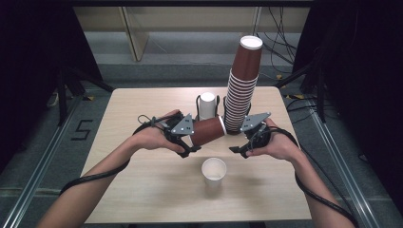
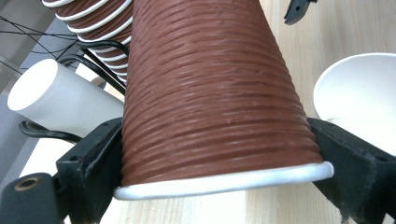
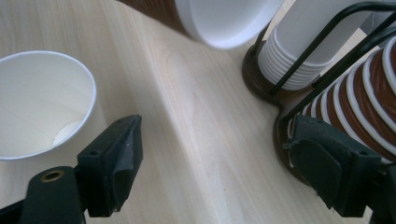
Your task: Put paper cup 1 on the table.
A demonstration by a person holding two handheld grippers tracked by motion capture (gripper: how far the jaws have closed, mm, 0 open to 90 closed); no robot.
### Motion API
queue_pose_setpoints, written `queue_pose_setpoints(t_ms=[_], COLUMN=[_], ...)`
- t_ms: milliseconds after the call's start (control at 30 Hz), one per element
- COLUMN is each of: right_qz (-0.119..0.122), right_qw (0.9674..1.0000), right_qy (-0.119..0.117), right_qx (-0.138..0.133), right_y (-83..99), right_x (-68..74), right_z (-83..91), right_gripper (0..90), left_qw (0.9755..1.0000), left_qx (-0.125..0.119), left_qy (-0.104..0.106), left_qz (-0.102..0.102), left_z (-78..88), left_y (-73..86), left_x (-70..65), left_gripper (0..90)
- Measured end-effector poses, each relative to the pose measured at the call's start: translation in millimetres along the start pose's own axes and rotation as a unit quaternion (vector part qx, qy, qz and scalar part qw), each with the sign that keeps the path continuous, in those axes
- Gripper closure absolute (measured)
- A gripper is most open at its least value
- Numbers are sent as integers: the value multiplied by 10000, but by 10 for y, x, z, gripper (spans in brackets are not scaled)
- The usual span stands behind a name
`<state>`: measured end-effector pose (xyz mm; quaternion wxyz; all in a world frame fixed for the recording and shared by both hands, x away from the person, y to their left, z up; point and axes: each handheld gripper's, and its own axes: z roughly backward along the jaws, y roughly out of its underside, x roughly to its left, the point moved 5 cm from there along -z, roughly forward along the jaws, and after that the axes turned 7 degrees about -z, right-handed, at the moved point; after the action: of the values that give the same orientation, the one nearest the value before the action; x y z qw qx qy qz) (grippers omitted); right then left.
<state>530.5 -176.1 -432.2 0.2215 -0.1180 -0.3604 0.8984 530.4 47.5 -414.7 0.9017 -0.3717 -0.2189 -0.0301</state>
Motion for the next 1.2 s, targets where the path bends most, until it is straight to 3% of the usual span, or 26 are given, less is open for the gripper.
queue_pose_setpoints(t_ms=[33, 100, 133, 233, 267, 300, 367, 400, 667, 733, 900, 933, 1033, 1067, 1100, 1133, 1167, 1200], right_qz=[100, 16, 117, 68, 235, 134, 338, 312, 457, 713, 729, 617, 795, 665, 820, 800, 986, 888], right_qw=[9999, 10000, 9999, 9999, 9997, 9998, 9993, 9994, 9987, 9972, 9970, 9978, 9965, 9974, 9962, 9963, 9947, 9955], right_qy=[-6, -10, -2, -21, -60, -48, -48, -99, -106, -128, -140, -137, -162, -134, -173, -195, -188, -238], right_qx=[-14, 45, 43, 112, 104, 125, 140, 139, 190, 159, 212, 213, 214, 247, 232, 238, 212, 235], right_y=[-17, -31, -48, -59, -80, -76, -92, -95, -156, -189, -236, -239, -271, -266, -284, -288, -307, -305], right_x=[-9, 0, -3, 10, -8, 7, -8, 5, 39, 17, 25, 43, 35, 53, 42, 51, 39, 61], right_z=[-2, 2, -7, -8, -20, -19, -27, -39, -66, -76, -93, -96, -114, -111, -122, -123, -128, -135], right_gripper=[186, 185, 185, 184, 184, 184, 184, 184, 182, 178, 169, 165, 155, 155, 155, 154, 151, 150], left_qw=[10000, 9999, 9999, 9998, 9997, 9995, 9993, 9990, 9982, 9979, 9978, 9973, 9970, 9967, 9968, 9964, 9965, 9966], left_qx=[22, 45, 59, 127, 166, 198, 232, 262, 250, 270, 254, 285, 287, 299, 288, 314, 311, 300], left_qy=[29, 62, 82, 123, 122, 141, 180, 202, 307, 353, 378, 400, 415, 429, 430, 472, 453, 450], left_qz=[-37, -78, -72, -121, -162, -195, -251, -312, -443, -475, -485, -549, -589, -614, -607, -637, -637, -626], left_z=[-7, -20, -27, -39, -55, -64, -77, -82, -129, -132, -142, -139, -142, -144, -149, -149, -154, -157], left_y=[-8, -27, -35, -41, -44, -46, -49, -49, -89, -95, -116, -115, -117, -117, -119, -119, -123, -128], left_x=[3, 7, 5, 14, 20, 20, 17, 16, -8, -14, -13, -11, -18, -19, -19, -16, -14, -13], left_gripper=[98, 98, 98, 98, 98, 98, 99, 99, 99, 99, 99, 99, 99, 99, 99, 99, 99, 99])
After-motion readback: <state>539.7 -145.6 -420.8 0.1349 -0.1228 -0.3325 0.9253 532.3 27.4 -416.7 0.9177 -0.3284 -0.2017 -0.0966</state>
